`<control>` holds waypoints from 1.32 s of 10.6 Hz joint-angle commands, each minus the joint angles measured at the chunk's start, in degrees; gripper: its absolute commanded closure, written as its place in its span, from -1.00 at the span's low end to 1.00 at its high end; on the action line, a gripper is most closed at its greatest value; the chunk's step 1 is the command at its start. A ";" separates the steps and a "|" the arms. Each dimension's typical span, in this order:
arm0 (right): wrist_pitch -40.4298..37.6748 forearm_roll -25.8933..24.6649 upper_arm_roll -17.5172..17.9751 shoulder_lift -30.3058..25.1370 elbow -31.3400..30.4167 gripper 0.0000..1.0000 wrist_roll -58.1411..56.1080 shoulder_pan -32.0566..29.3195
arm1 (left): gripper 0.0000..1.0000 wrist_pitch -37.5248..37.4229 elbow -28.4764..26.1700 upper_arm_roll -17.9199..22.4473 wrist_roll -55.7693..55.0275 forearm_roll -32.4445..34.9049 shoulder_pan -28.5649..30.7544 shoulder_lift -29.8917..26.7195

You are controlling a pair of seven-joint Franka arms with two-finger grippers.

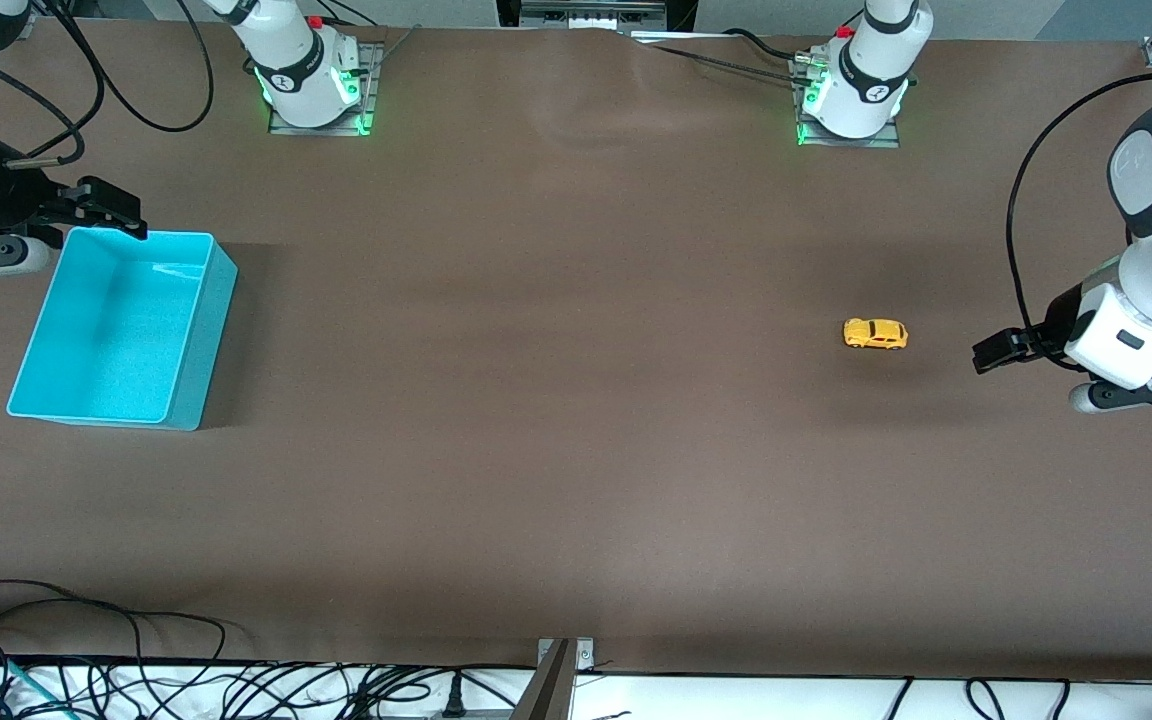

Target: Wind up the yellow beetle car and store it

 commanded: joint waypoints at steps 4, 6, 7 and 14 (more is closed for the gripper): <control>-1.25 -0.74 -0.03 -0.40 0.84 -1.00 0.88 -0.01 | -1.00 -0.23 0.59 0.38 1.08 0.86 -0.20 0.12; -1.25 -0.74 -0.03 -0.31 0.84 -1.00 0.88 -0.01 | -1.00 -0.23 0.59 0.38 0.64 0.86 -0.20 0.20; -1.25 -0.74 -0.03 -0.31 0.84 -1.00 0.88 -0.01 | -1.00 -0.23 0.59 0.38 0.64 0.78 -0.11 0.20; -1.25 -0.74 -0.03 -0.31 0.75 -1.00 0.71 -0.01 | -1.00 -0.41 -0.29 0.56 -23.30 -0.10 0.16 0.38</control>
